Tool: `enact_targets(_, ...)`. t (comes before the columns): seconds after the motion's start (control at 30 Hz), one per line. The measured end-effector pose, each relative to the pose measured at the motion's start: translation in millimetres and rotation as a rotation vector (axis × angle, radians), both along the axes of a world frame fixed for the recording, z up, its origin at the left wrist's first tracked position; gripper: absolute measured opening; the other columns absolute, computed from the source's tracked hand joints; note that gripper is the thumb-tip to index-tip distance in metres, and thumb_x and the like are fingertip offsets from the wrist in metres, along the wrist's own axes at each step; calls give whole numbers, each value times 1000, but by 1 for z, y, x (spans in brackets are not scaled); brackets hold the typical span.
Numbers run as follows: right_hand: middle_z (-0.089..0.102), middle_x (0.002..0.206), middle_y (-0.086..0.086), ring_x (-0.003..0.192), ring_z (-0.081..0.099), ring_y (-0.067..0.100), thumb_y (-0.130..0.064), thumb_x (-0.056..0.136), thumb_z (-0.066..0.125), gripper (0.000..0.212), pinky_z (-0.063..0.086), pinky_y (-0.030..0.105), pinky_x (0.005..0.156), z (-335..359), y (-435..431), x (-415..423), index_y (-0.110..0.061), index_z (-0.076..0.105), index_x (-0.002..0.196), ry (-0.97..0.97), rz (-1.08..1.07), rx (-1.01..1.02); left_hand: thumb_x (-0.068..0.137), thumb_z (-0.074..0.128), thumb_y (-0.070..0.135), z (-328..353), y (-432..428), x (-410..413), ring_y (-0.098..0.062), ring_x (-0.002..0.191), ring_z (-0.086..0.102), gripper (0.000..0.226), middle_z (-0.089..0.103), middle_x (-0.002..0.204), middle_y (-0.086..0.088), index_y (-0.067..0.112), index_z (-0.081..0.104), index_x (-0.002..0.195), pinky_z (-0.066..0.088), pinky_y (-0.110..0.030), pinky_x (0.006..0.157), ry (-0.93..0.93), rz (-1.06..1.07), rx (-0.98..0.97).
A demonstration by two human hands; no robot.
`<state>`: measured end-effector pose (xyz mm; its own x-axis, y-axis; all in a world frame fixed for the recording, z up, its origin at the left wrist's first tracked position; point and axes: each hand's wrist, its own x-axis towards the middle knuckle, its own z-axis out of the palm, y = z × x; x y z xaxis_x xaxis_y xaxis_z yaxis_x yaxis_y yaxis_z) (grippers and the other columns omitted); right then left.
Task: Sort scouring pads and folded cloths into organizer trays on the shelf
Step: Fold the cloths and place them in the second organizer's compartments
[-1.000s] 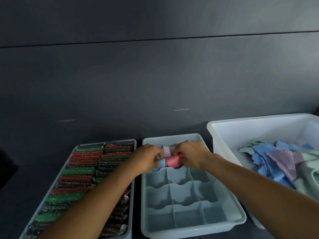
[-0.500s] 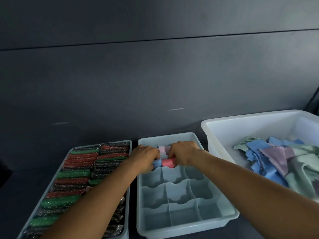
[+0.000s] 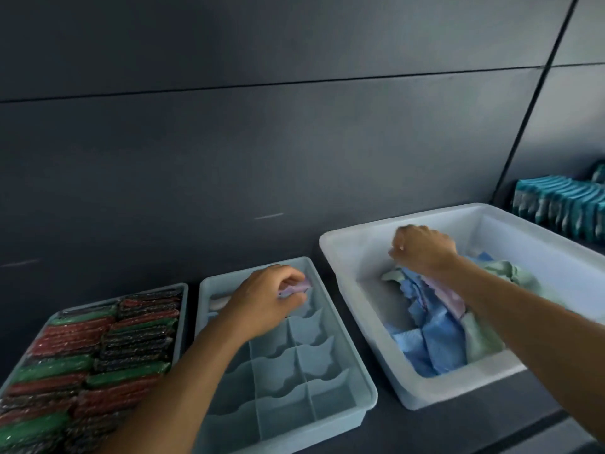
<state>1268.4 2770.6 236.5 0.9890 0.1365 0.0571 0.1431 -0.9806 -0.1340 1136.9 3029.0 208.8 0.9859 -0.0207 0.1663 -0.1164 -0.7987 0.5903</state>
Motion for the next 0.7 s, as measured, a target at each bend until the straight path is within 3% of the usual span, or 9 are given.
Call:
enact_targets(0.13,58,129,9,119,56,28,-62,78,62,69,41,33,88,-30,-37,13,-13,49,124,205,-71,-163,88,69,24,4,-25,7,3,96,64,22,70,103,12,26,68,110,51,-19,90,20,-26,-185)
enact_targets(0.27,60,127,5,116,58,26,-39,86,54,40,43,32,86,-36,-38,16,-18,56,120,144,-55,-246,88,69,27,6,-33,8,4,89,65,19,70,99,13,28,70,108,52,-16,84,43,-5,-284)
enact_targets(0.37,64,108,7,107,61,30,-37,87,48,35,46,34,85,-29,-37,20,-14,65,108,165,-72,-34,89,69,28,10,-35,4,6,87,65,15,71,96,13,30,71,104,52,-14,83,34,24,-349)
enact_targets(0.43,62,84,6,90,62,27,-35,81,51,32,49,33,82,-22,-39,25,-9,69,85,166,2,156,89,69,25,14,-36,2,5,86,67,14,72,94,11,28,71,103,52,-16,84,32,35,-408)
enact_targets(0.47,59,71,6,76,60,22,-29,82,56,26,48,30,74,-16,-39,26,-9,67,69,153,50,301,90,68,23,16,-38,2,2,86,68,14,73,94,10,26,72,102,53,-19,85,31,38,-446)
enact_targets(0.53,45,53,4,55,41,17,-10,83,68,35,37,27,58,-1,-32,12,-12,54,51,162,113,663,90,68,20,23,-42,3,-5,83,69,14,73,94,8,23,72,104,54,-25,85,19,35,-524)
enact_targets(0.6,41,57,7,58,38,17,-6,85,68,34,37,27,59,19,-24,-3,-8,53,54,179,234,893,90,68,19,34,-50,5,-6,82,65,22,70,106,8,21,69,113,52,-27,83,-2,19,-582)
enact_targets(0.7,46,61,6,59,45,12,-2,88,60,19,42,20,60,54,-6,-27,9,57,74,225,437,1061,89,70,30,58,-61,8,6,114,52,50,53,133,21,33,51,136,52,-38,94,6,27,-652)
